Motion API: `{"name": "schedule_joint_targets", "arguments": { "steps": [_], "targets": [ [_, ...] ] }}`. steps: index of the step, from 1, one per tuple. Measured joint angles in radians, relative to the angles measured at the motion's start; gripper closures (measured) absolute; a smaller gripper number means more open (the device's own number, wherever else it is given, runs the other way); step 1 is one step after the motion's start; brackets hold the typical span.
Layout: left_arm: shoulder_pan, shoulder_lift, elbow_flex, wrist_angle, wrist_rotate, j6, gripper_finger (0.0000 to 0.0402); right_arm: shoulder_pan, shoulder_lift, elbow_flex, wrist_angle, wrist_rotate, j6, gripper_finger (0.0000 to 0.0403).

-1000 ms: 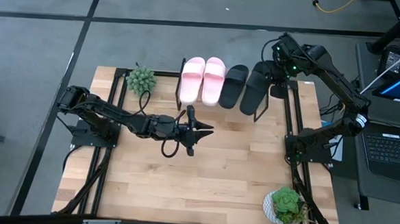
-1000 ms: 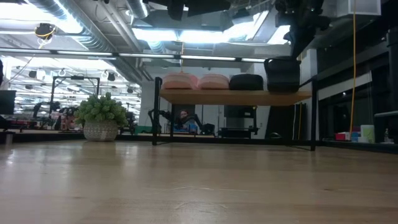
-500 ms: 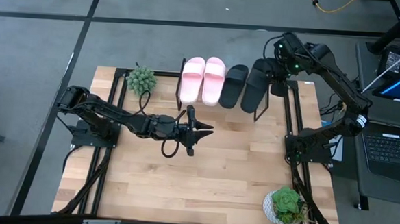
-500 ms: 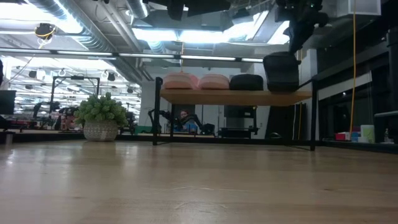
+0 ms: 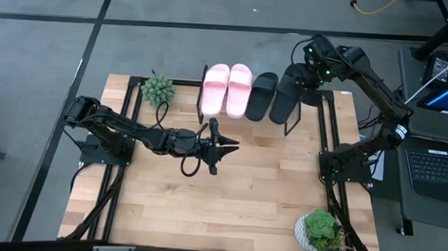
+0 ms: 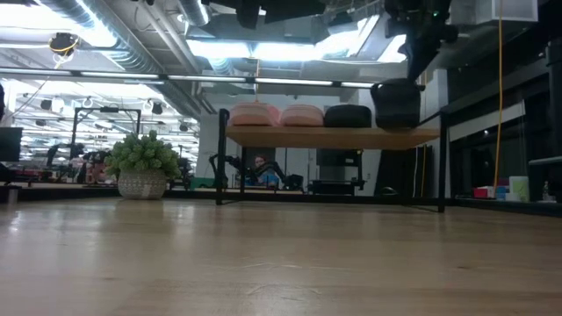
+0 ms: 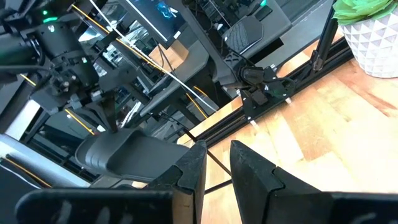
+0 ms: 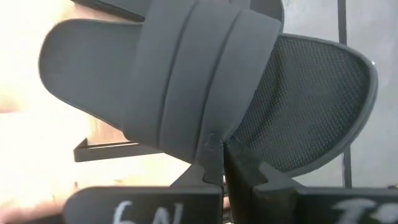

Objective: Pick and place slides into the shelf
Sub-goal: Put the black slipper on the shelf

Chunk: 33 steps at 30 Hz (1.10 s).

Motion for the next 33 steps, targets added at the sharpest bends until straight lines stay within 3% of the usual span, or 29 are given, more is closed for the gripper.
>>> {"name": "schedule_joint_targets", "arguments": {
  "steps": [17, 33],
  "targets": [
    [0.0, 0.0, 0.0, 0.0, 0.0, 0.0, 0.0337, -0.006, 0.148, 0.001, 0.037, 0.059, 0.003, 0.0401],
    [0.0, 0.0, 0.0, 0.0, 0.0, 0.0, 0.0337, -0.006, 0.156, 0.001, 0.063, 0.061, -0.012, 0.0401]
  ]
}}
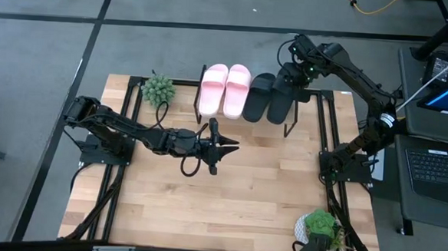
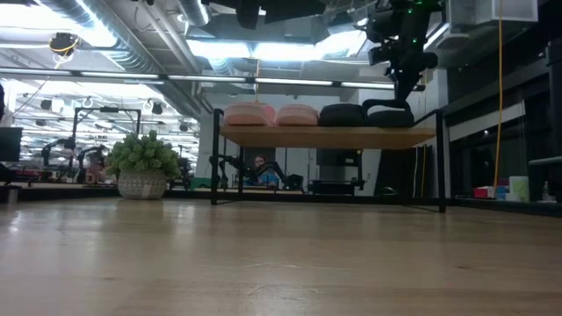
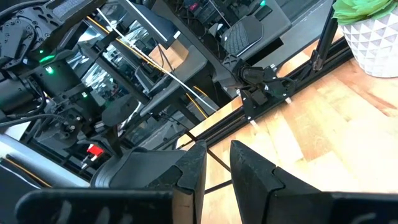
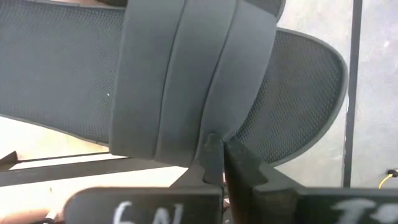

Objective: Pick and place slides into the shelf
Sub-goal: Put the black slipper on the shelf

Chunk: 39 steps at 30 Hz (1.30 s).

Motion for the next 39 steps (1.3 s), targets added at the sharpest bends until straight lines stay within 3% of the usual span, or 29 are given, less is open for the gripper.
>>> {"name": "schedule_joint_targets", "arguments": {
  "steps": [29, 39],
  "targets": [
    [0.0, 0.0, 0.0, 0.0, 0.0, 0.0, 0.0337, 0.0, 0.055, 0.002, 0.037, -0.003, 0.009, 0.0398],
    [0.0, 0.0, 0.0, 0.0, 0.0, 0.0, 0.0337, 0.0, 0.056, 0.001, 0.064, 0.002, 0.04, 0.0354]
  ]
}}
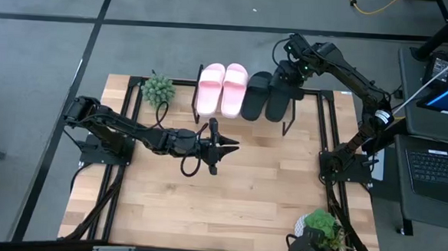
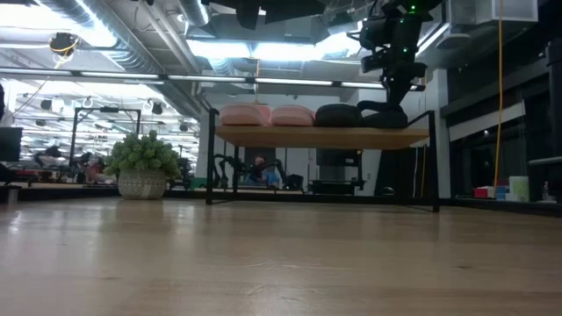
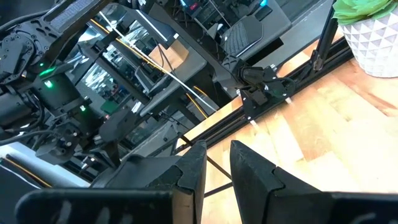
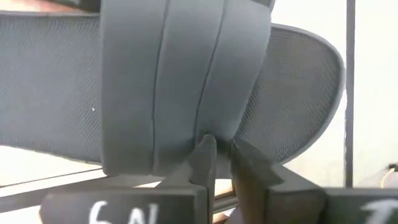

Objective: Pick and place slides into the shelf
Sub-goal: Put the black slipper on the shelf

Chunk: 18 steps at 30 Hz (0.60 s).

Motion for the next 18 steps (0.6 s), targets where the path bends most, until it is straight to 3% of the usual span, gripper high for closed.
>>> {"name": "schedule_joint_targets", "arguments": {
  "steps": [18],
  "targets": [
    [0.002, 0.0, 0.0, 0.0, 0.0, 0.001, 0.0337, 0.001, 0.001, -0.001, 0.023, 0.045, 0.03, 0.0249]
  ]
}}
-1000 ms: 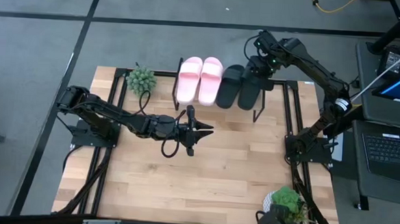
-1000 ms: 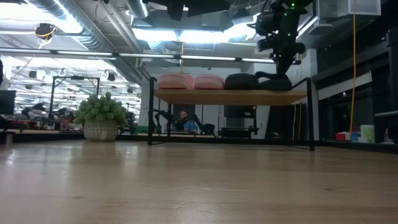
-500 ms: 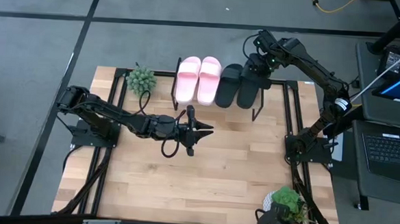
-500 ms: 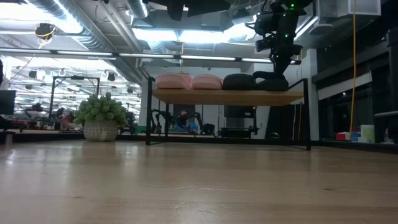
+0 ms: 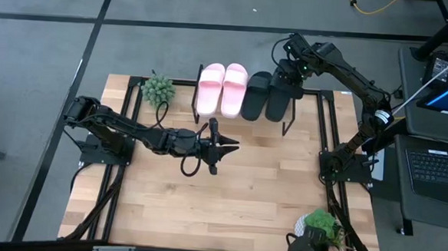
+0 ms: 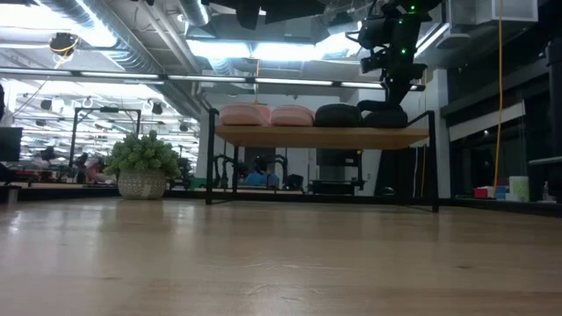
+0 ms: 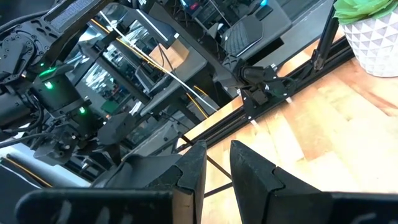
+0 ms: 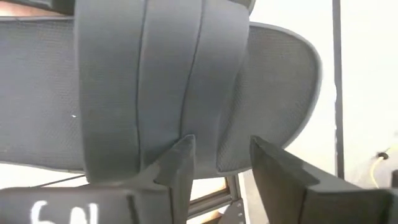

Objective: Pick and place slides into the shelf
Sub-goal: Put the black slipper on the shelf

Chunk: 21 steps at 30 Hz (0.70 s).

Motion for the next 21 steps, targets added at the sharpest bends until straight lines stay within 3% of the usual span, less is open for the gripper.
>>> {"name": "schedule_joint_targets", "arguments": {
  "steps": [8, 21],
  "targets": [
    [0.0, 0.0, 0.0, 0.0, 0.0, 0.0, 0.0337, 0.0, 0.0, 0.0, 0.001, 0.008, 0.002, 0.0213],
    [0.007, 0.0, 0.0, 0.0, 0.0, -0.001, 0.0337, 0.0, -0.057, 0.037, -0.009, 0.017, -0.002, 0.021]
  ]
}}
